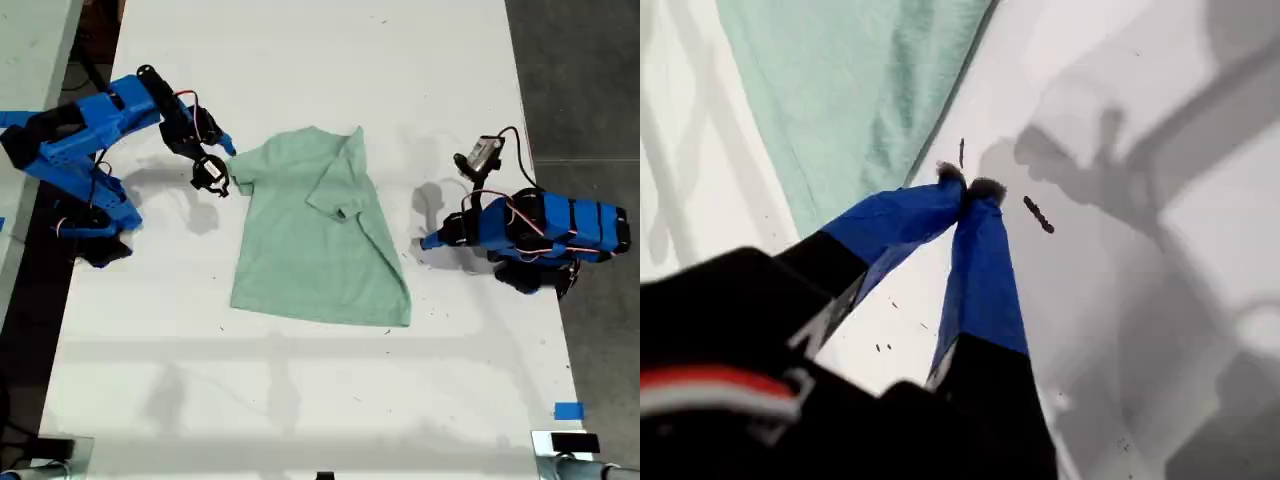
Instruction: Fold t shirt
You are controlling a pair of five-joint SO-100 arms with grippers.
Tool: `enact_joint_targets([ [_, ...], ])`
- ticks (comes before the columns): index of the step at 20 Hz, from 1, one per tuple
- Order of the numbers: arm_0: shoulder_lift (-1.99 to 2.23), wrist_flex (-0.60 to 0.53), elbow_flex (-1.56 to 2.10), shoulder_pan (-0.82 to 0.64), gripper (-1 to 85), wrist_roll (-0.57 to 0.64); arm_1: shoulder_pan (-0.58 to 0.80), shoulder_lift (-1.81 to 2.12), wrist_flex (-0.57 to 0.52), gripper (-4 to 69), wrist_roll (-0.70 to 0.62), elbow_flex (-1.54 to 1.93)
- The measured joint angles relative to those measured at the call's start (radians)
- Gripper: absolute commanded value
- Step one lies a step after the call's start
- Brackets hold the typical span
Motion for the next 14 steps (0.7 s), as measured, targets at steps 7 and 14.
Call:
enact_joint_targets([
  [7, -0.141, -0.183, 0.104, -0.086, 22.1, 0.101, 0.000, 0.000, 0.000, 1.5, 0.000, 0.000],
  [14, -0.262, -0.318, 0.106, -0.064, 21.9, 0.106, 0.000, 0.000, 0.000, 1.5, 0.000, 0.000],
])
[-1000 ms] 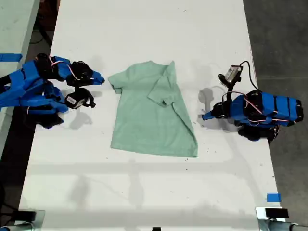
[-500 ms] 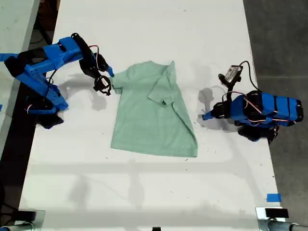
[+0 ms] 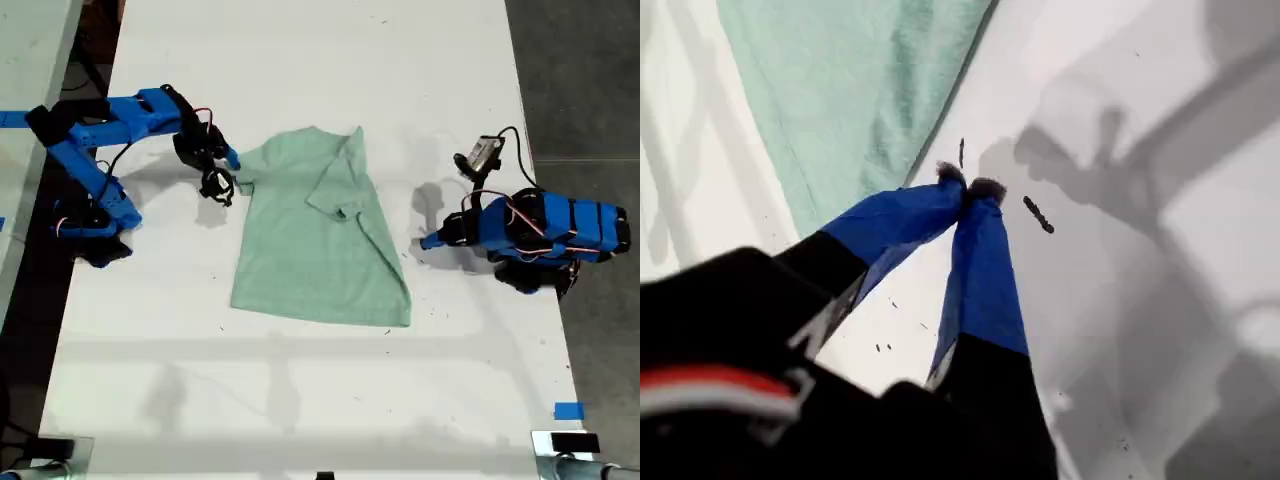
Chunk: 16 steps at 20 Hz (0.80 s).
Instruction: Fold t shirt
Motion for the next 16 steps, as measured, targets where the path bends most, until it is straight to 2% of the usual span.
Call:
enact_joint_targets([
  [3, -0.098, -0.021, -0.041, 0.017, 21.4, -0.008, 0.000, 0.000, 0.000, 1.5, 0.000, 0.000],
  [4, -0.129, -0.023, -0.058, 0.026, 17.2, -0.011, 0.000, 0.000, 0.000, 1.5, 0.000, 0.000],
  [5, -0.173, -0.035, -0.092, 0.038, 5.8, -0.029, 0.000, 0.000, 0.000, 1.5, 0.000, 0.000],
  [6, -0.206, -0.044, -0.124, 0.052, -0.1, -0.029, 0.000, 0.000, 0.000, 1.5, 0.000, 0.000],
  [11, -0.258, -0.061, -0.178, 0.075, -0.1, -0.091, 0.000, 0.000, 0.000, 1.5, 0.000, 0.000],
  [16, -0.146, 0.035, -0.166, 0.092, -0.1, -0.193, 0.000, 0.000, 0.000, 1.5, -0.002, 0.000],
])
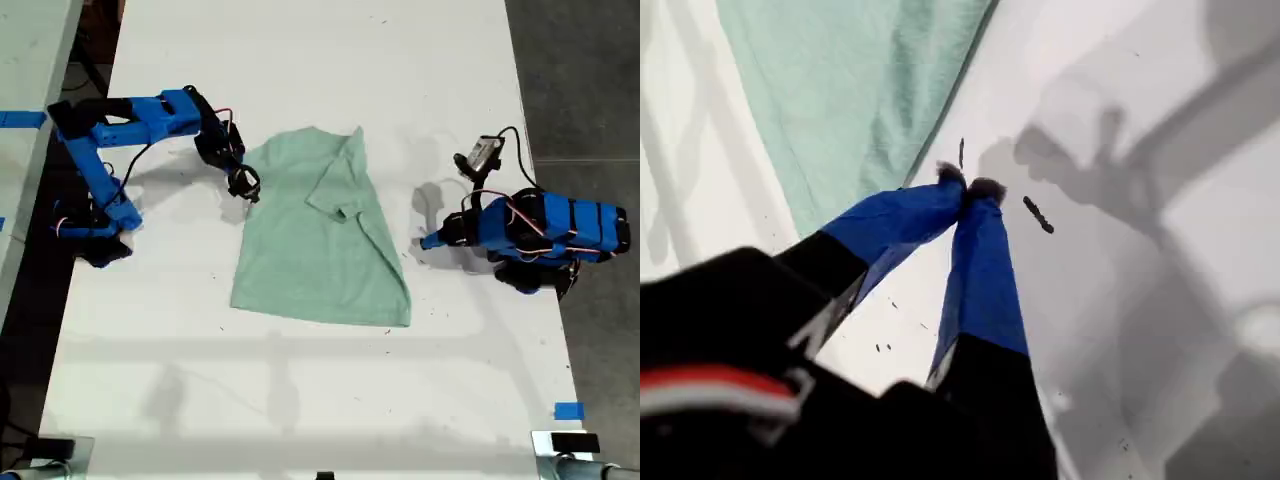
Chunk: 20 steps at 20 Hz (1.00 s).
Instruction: Fold t shirt
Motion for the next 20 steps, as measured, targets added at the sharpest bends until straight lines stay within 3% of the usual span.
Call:
enact_joint_targets([
  [5, 0.229, 0.192, -0.101, 0.052, -0.1, -0.071, 0.000, 0.000, 0.000, 1.5, 0.000, 0.000],
  [9, 0.163, 0.272, -0.360, 0.072, -0.1, -0.067, 0.000, 0.000, 0.000, 1.5, -0.005, 0.000],
  [15, -0.276, 0.273, -0.888, 0.130, -0.1, 0.014, 0.000, 0.000, 0.000, 1.5, -0.006, 0.000],
  [20, -0.430, 0.183, -0.937, 0.227, -0.1, 0.032, 0.000, 0.000, 0.000, 1.5, -0.006, 0.000],
])
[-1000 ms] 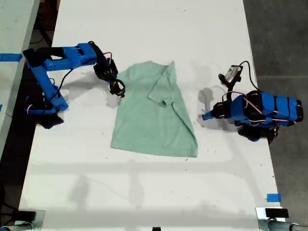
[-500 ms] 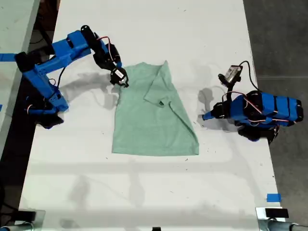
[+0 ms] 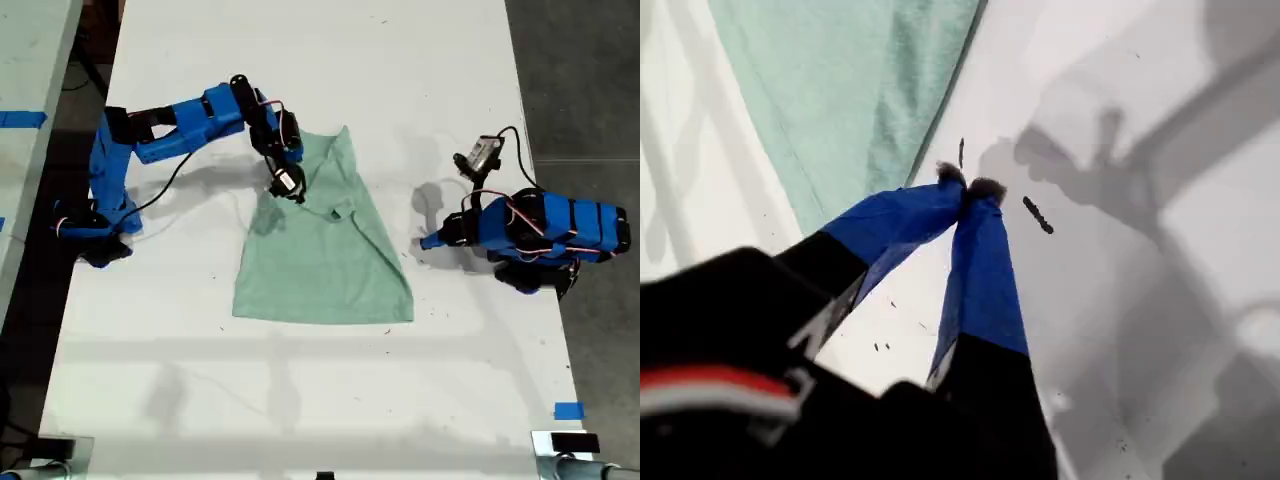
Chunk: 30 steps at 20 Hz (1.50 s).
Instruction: Fold t shirt
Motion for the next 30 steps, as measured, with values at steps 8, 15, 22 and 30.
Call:
enact_joint_targets([
  [8, -0.110, -0.078, 0.000, 0.080, 24.2, 0.075, 0.006, 0.000, 0.000, 1.5, 0.000, 0.000],
  [15, 0.040, 0.017, 0.011, 0.072, 22.0, 0.091, 0.008, 0.000, 0.000, 1.5, 0.000, 0.000],
  [22, 0.675, 0.081, 0.577, -0.120, 8.0, -0.057, 0.008, 0.000, 0.000, 1.5, -0.005, 0.000],
  [30, 1.385, -0.253, 1.552, 0.021, -0.1, -0.295, 0.008, 0.000, 0.000, 1.5, -0.011, 0.000],
])
